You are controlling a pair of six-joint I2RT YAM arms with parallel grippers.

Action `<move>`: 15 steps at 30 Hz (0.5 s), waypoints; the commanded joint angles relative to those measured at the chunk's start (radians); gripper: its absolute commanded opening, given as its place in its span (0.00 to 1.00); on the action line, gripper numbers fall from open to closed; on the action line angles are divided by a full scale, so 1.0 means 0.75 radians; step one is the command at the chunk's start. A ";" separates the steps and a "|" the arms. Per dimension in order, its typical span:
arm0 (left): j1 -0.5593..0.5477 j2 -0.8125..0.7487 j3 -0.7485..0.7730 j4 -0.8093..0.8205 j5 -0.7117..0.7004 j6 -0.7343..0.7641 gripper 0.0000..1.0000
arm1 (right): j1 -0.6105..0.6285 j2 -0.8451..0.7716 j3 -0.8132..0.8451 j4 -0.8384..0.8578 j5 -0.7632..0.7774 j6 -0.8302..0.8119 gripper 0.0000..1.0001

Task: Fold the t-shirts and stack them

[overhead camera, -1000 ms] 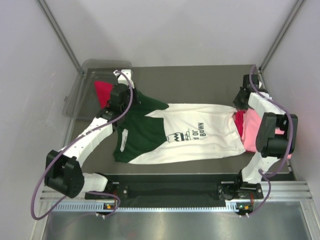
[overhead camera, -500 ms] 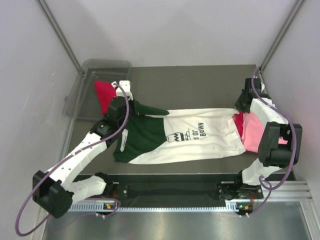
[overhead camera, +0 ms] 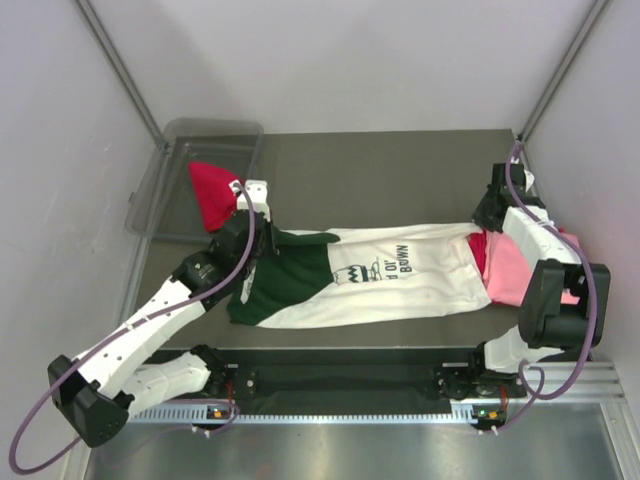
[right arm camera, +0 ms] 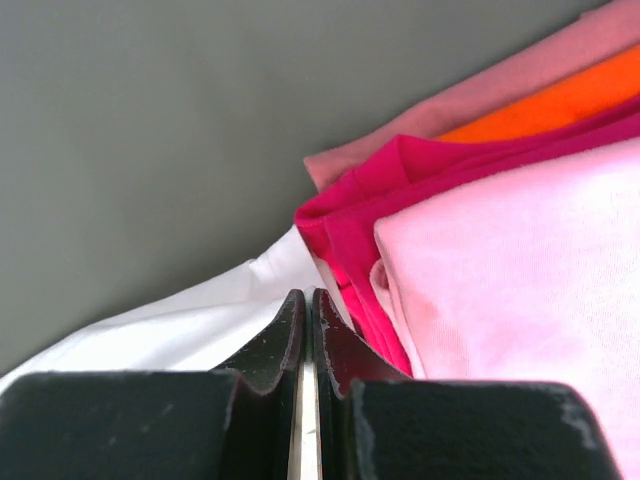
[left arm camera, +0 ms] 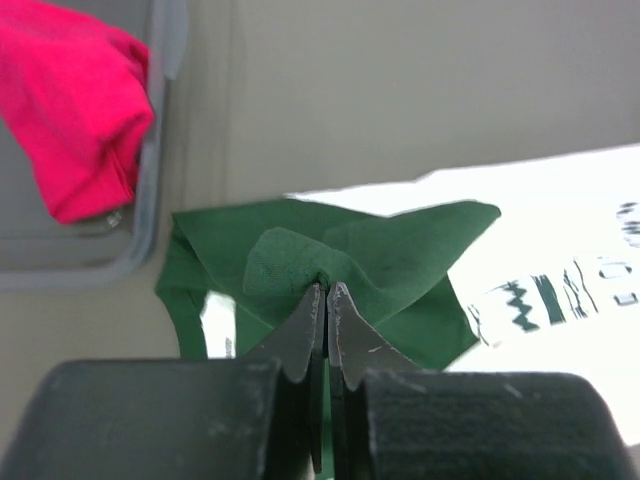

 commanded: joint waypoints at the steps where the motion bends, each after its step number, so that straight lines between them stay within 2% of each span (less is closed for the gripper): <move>1: -0.043 -0.049 0.057 -0.151 -0.028 -0.108 0.00 | -0.011 -0.079 -0.032 0.035 0.047 0.012 0.00; 15: -0.074 -0.208 -0.035 -0.365 0.200 -0.300 0.00 | -0.011 -0.171 -0.157 0.055 0.078 0.026 0.00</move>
